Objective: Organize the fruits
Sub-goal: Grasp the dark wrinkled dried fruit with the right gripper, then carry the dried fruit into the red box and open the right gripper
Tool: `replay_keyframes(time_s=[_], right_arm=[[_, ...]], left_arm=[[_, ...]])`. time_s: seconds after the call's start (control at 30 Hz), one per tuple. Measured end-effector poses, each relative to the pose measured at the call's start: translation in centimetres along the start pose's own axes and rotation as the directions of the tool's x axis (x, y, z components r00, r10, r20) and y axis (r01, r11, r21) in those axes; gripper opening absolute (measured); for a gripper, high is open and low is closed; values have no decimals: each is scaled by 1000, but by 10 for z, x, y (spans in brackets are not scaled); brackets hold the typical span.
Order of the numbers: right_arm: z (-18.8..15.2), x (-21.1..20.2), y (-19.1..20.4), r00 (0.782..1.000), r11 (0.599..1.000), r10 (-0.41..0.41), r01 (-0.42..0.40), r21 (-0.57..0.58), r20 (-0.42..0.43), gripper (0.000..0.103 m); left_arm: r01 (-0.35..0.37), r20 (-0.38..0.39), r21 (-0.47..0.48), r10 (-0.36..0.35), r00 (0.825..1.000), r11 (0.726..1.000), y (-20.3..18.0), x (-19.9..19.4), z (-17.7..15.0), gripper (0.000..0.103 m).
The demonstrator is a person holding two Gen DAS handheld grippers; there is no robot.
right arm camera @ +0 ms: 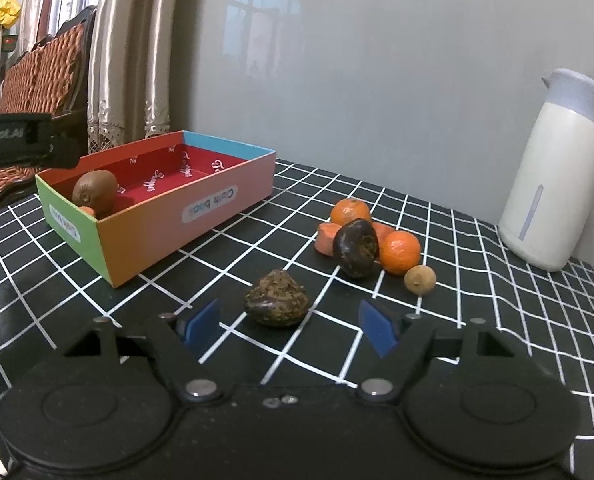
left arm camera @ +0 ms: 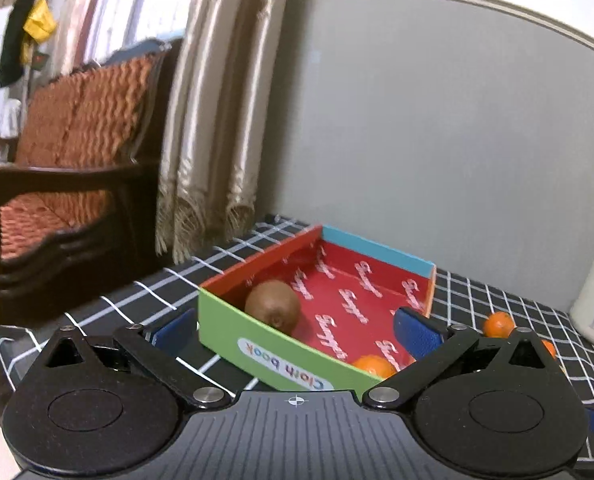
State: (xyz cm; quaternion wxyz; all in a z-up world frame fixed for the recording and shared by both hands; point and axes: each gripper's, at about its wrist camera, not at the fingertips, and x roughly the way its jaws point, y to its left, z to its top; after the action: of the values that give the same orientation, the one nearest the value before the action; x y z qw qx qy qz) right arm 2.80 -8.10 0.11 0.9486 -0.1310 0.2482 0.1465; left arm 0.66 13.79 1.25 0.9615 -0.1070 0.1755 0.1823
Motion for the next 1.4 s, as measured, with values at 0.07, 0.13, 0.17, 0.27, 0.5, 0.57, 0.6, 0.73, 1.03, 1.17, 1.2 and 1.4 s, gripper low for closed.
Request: replay_keyframes(time_s=[0.07, 0.13, 0.17, 0.27, 0.5, 0.57, 0.6, 0.73, 1.03, 1.17, 1.2, 1.4], right_arm=[[1, 5, 3, 1000, 1000, -6, 6, 9, -7, 76], [2, 11, 5, 1000, 1000, -17, 17, 21, -19, 75], [2, 13, 5, 999, 999, -23, 23, 31, -26, 74], [4, 19, 5, 999, 998, -31, 33, 51, -41, 71], [6, 36, 12, 996, 997, -39, 44, 56, -81, 61], [7, 38, 13, 996, 997, -45, 50, 60, -82, 58], [8, 39, 13, 995, 997, -48, 53, 60, -87, 52], [10, 41, 17, 994, 997, -46, 51, 56, -95, 42], [14, 28, 21, 996, 997, -61, 64, 37, -61, 42], [23, 16, 23, 997, 996, -72, 73, 45, -18, 42], [25, 14, 24, 997, 996, -72, 73, 46, -8, 42], [40, 3, 39, 996, 998, -43, 40, 44, 78, 42]], left_arm=[[1, -17, 22, -1, 1000, 1000, -1, 1, -1, 103], [13, -27, 25, -12, 1000, 1000, -2, -1, -2, 103], [7, -27, 37, -6, 1000, 999, -2, -1, -3, 103], [-10, -27, 77, 12, 1000, 997, -3, -1, 0, 103], [43, -12, 61, -42, 999, 997, 17, -5, 6, 103], [17, -11, 95, -16, 1000, 995, 17, -3, 4, 103], [3, -12, 112, -1, 1000, 994, 16, -2, 4, 103], [28, -51, 113, -23, 998, 993, 22, 4, 4, 103], [52, -47, 186, -44, 998, 981, 17, 1, -1, 103], [55, -53, 186, -45, 998, 981, 18, 0, 0, 103], [53, -51, 185, -44, 998, 981, 19, -1, 0, 103], [29, -44, 195, -21, 999, 980, 30, -2, 1, 103]])
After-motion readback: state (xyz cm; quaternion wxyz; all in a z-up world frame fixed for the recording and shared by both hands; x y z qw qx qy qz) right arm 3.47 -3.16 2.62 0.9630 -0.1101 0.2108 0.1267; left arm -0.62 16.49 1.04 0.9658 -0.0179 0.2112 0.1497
